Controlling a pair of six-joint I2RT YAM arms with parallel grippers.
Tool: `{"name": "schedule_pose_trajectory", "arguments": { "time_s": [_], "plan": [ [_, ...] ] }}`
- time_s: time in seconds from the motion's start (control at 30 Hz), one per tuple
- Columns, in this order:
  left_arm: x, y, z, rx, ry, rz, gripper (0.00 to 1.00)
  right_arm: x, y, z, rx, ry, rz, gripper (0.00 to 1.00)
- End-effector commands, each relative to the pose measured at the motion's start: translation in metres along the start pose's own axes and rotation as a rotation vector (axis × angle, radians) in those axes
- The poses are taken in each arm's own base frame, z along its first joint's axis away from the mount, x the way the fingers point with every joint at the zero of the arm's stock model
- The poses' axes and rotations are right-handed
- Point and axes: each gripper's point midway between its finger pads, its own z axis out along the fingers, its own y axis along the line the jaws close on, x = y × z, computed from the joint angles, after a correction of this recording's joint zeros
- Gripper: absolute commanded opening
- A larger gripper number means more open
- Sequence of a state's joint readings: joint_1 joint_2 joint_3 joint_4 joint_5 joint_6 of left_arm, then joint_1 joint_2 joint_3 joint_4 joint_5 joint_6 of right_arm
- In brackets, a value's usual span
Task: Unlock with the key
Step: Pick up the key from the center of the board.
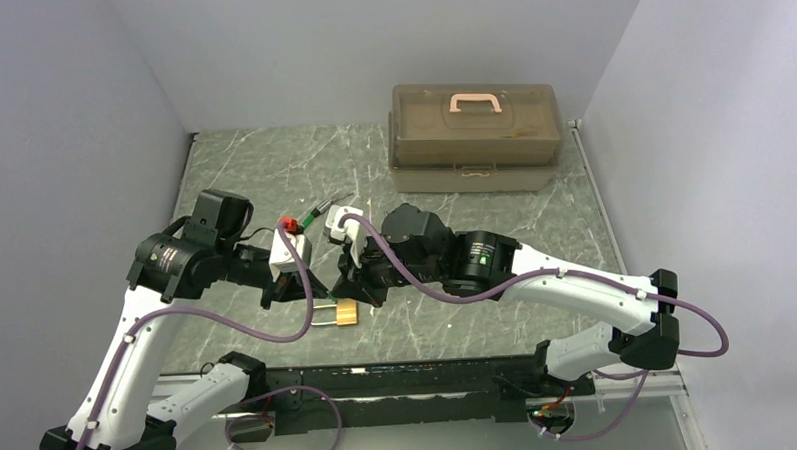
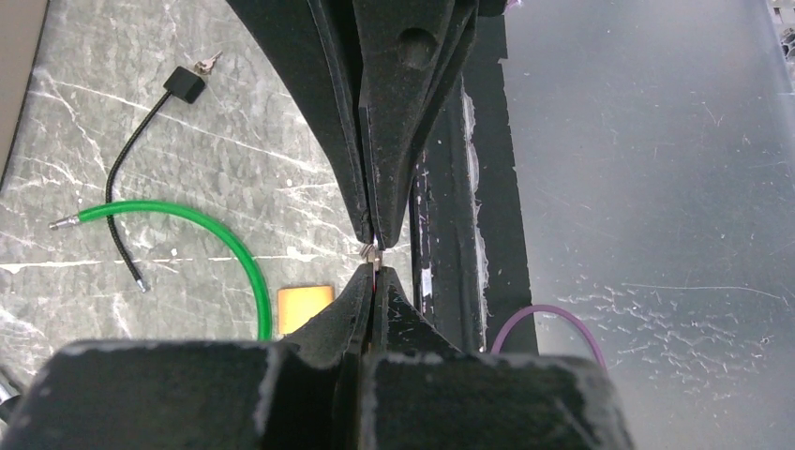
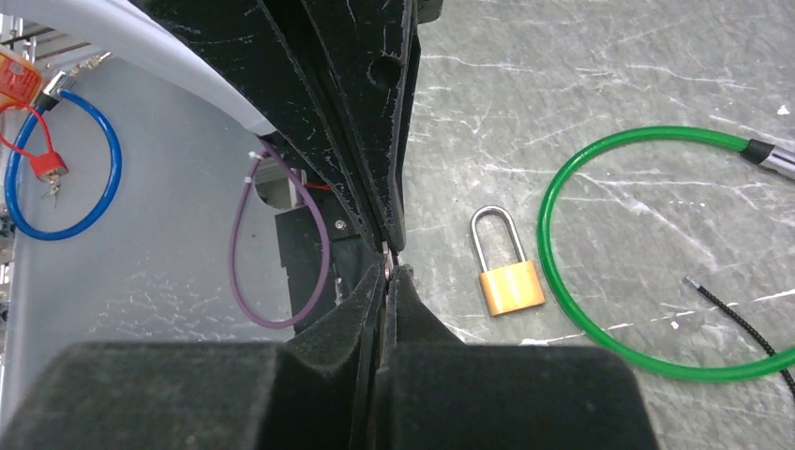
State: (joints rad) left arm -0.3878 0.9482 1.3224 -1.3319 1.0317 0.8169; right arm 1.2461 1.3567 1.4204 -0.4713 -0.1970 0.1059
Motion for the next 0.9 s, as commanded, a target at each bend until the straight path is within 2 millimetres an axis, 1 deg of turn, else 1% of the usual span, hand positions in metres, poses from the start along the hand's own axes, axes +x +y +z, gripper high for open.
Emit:
{"name": "schedule_pose_trajectory", "arguments": {
  "time_s": [0.0, 0.13, 0.17, 0.23, 0.3, 0.33, 0.4, 0.5, 0.57, 0.6, 0.73, 0.87],
  "plan": [
    [-0.015, -0.006, -0.004, 0.008, -0.040, 0.033, 0.00, -0.014, 0.002, -0.004, -0.005, -0.030, -0.015, 0.00],
    [-0.015, -0.005, -0.003, 0.010, -0.042, 0.030, 0.01, -0.018, 0.006, -0.005, -0.026, -0.052, -0.008, 0.00],
    [-0.014, -0.003, -0.003, 0.004, -0.039, 0.027, 0.10, -0.021, 0.007, -0.006, -0.031, -0.066, -0.005, 0.00],
    [-0.012, 0.001, -0.002, -0.018, -0.029, 0.005, 0.42, -0.020, 0.008, -0.007, -0.036, -0.076, 0.004, 0.00],
    [-0.008, 0.008, -0.002, -0.050, -0.013, -0.003, 0.68, -0.017, 0.005, -0.009, -0.022, -0.081, 0.018, 0.00],
    [-0.005, 0.012, -0.002, -0.069, -0.003, -0.004, 0.76, -0.014, 0.002, -0.011, -0.011, -0.083, 0.032, 0.00],
    [0.004, 0.021, -0.002, -0.106, 0.033, 0.002, 0.81, -0.007, -0.004, -0.016, 0.008, -0.086, 0.061, 0.00],
    [0.025, 0.040, -0.001, -0.179, 0.105, -0.008, 0.84, 0.010, -0.014, -0.029, 0.038, -0.078, 0.112, 0.00],
    [0.042, 0.050, 0.001, -0.213, 0.153, 0.000, 0.98, 0.020, -0.019, -0.042, 0.069, -0.082, 0.140, 0.00],
    [0.058, 0.054, 0.003, -0.226, 0.187, -0.006, 0.99, 0.025, -0.020, -0.047, 0.079, -0.085, 0.155, 0.00],
    [0.102, 0.067, 0.013, -0.267, 0.261, -0.007, 0.99, 0.046, -0.027, -0.065, 0.140, -0.104, 0.208, 0.00],
    [0.143, 0.070, 0.029, -0.225, 0.329, -0.012, 0.99, 0.063, -0.035, -0.080, 0.201, -0.123, 0.252, 0.00]
  ]
}}
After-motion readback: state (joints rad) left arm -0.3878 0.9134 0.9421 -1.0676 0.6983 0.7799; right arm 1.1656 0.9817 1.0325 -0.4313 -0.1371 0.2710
